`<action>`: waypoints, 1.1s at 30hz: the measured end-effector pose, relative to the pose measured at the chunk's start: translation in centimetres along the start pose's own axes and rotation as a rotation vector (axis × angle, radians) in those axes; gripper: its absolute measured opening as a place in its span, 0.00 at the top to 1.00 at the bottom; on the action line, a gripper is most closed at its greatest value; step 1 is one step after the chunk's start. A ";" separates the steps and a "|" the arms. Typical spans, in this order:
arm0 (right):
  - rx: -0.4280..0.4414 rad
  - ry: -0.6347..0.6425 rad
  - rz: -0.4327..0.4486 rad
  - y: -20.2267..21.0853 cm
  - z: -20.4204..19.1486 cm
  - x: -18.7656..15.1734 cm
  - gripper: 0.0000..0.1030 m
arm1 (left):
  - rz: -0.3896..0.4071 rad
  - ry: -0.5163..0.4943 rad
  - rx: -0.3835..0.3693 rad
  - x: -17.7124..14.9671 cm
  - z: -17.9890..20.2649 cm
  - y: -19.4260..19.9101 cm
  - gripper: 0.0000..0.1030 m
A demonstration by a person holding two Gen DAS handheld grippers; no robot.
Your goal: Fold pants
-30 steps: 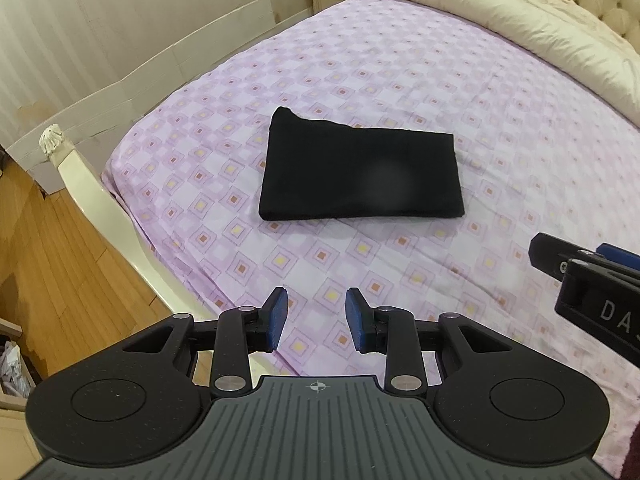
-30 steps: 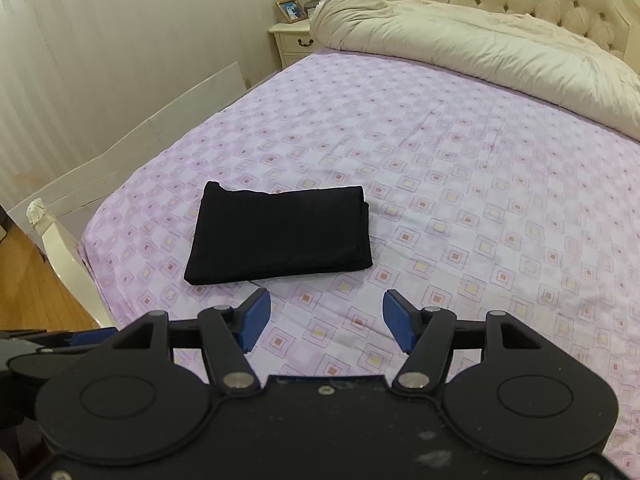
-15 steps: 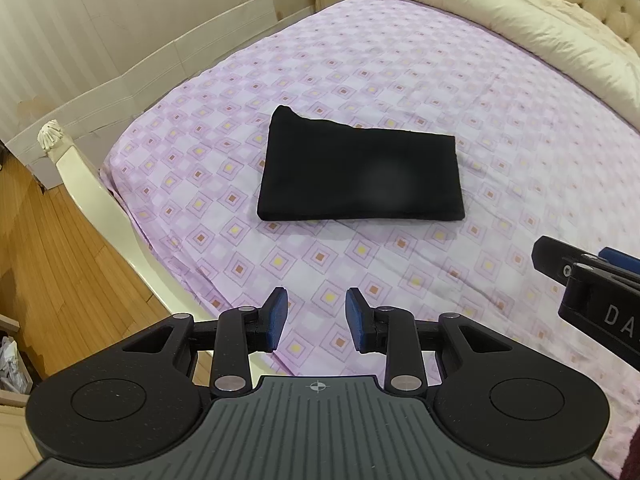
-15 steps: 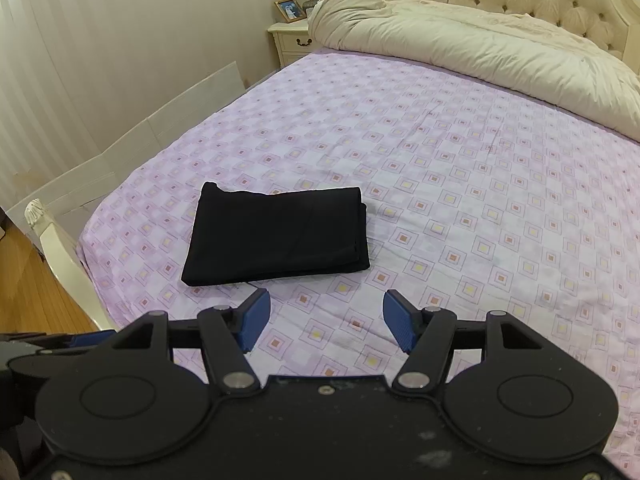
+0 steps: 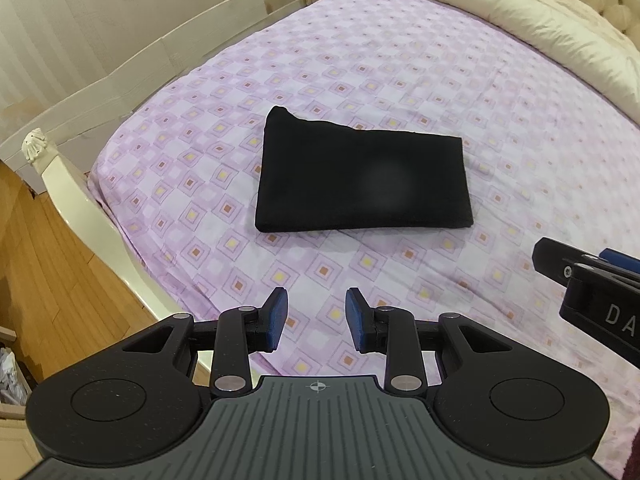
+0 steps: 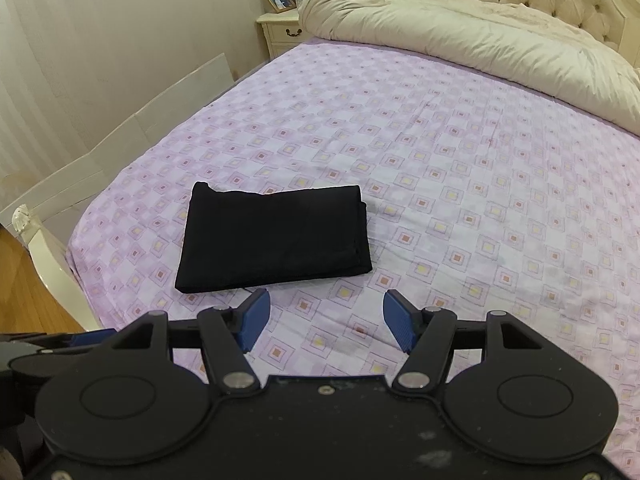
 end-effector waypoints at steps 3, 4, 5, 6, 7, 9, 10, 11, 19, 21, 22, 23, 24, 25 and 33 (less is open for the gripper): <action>-0.007 -0.001 -0.012 -0.9 -0.6 0.5 0.35 | -0.007 0.000 -0.004 0.5 -0.3 -0.5 0.70; -0.008 0.000 -0.017 -1.1 -0.7 0.6 0.35 | -0.010 0.000 -0.006 0.6 -0.4 -0.7 0.70; -0.009 0.001 -0.021 -1.4 -0.9 0.7 0.35 | -0.013 -0.002 -0.006 0.7 -0.5 -0.9 0.70; -0.010 0.002 -0.023 -1.7 -1.1 0.9 0.35 | -0.016 -0.002 -0.006 0.8 -0.6 -1.1 0.70; -0.012 0.003 -0.027 -1.9 -1.2 1.0 0.35 | -0.020 -0.003 -0.006 1.0 -0.7 -1.3 0.70; -0.015 0.002 -0.036 -2.5 -1.5 1.3 0.35 | -0.028 -0.005 -0.007 1.2 -0.9 -1.8 0.70; -0.017 0.000 -0.039 -2.7 -1.6 1.4 0.35 | -0.033 -0.005 -0.007 1.4 -1.1 -2.0 0.70; -0.020 -0.001 -0.043 -3.0 -1.6 1.6 0.35 | -0.038 -0.005 -0.008 1.5 -1.1 -2.3 0.70; -0.041 -0.003 -0.074 -4.9 -2.0 2.5 0.35 | -0.067 -0.010 -0.019 2.7 -1.5 -4.0 0.70; -0.047 -0.006 -0.081 -5.4 -2.1 2.7 0.35 | -0.070 -0.013 -0.021 2.9 -1.6 -4.4 0.70; -0.048 -0.008 -0.084 -5.7 -2.1 2.8 0.35 | -0.073 -0.015 -0.022 3.1 -1.6 -4.6 0.70; -0.050 -0.011 -0.086 -5.9 -2.0 3.0 0.35 | -0.076 -0.019 -0.024 3.3 -1.6 -4.7 0.70; -0.053 -0.014 -0.089 -6.1 -2.0 3.1 0.35 | -0.078 -0.021 -0.025 3.4 -1.5 -4.9 0.70; -0.056 -0.018 -0.091 -6.3 -2.0 3.2 0.35 | -0.081 -0.024 -0.026 3.6 -1.5 -5.1 0.70; -0.080 -0.047 -0.104 -7.9 -1.8 4.2 0.35 | -0.095 -0.052 -0.036 4.5 -1.0 -6.4 0.70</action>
Point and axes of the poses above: each gripper's, at about its wrist camera, not at the fingertips, and y roughly against the way its jaws point, z to its right, x to its top, the point moved 9 cm from there along -y, roughly the way its jaws point, and after that the axes turned 10 degrees about x, right-handed, at the moved point
